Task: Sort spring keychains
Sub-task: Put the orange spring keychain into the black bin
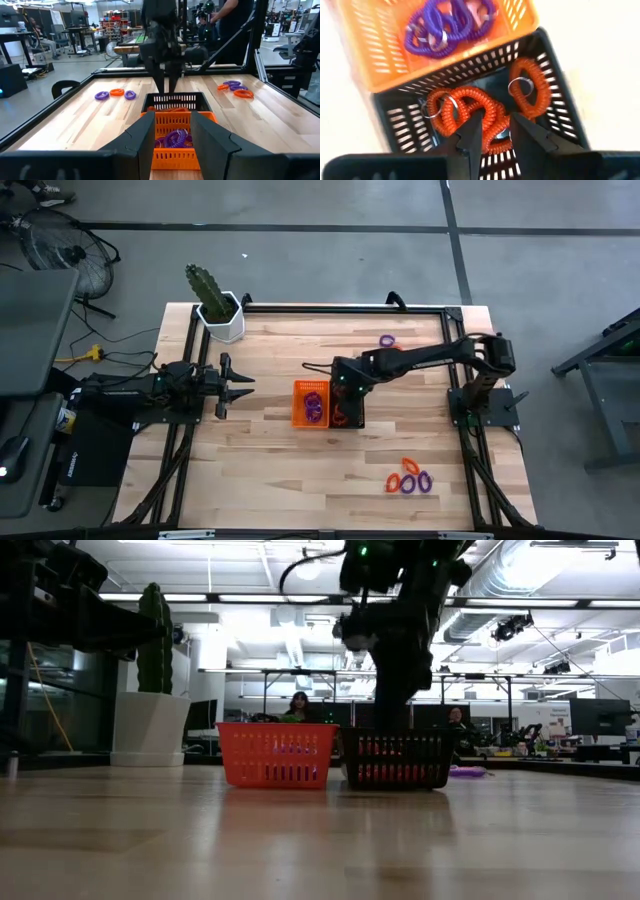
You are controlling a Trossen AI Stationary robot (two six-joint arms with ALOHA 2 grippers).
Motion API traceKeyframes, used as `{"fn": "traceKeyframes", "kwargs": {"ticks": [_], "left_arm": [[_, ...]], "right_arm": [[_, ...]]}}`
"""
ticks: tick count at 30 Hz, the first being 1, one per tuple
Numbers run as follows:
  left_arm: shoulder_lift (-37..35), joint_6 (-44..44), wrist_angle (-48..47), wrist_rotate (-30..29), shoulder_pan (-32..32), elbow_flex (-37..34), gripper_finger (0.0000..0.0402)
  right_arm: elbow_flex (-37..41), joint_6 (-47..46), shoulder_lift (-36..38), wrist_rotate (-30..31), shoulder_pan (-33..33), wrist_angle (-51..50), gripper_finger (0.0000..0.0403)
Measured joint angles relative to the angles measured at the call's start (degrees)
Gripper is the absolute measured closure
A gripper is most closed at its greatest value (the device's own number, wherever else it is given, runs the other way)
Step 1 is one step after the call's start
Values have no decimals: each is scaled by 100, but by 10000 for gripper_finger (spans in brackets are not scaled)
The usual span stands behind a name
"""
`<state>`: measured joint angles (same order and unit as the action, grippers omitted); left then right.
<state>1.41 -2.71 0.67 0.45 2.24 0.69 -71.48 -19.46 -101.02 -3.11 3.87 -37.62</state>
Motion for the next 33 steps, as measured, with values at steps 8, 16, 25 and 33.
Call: {"fn": "traceKeyframes", "kwargs": {"ticks": [8, 16, 25, 33], "left_arm": [[-2, -1, -2, 0, 0, 0, 279], [-2, 1, 0, 0, 0, 0, 279], [0, 0, 0, 0, 0, 0, 279], [0, 0, 0, 1, 0, 0, 279]], "right_arm": [[-4, -283, 669, 377, 666, -805, 304], [-4, -1297, 761, 1024, 1754, -2061, 304], [206, -1424, 759, 1266, 2674, -2211, 304], [959, -1712, 685, 644, 3147, -1194, 304]]}}
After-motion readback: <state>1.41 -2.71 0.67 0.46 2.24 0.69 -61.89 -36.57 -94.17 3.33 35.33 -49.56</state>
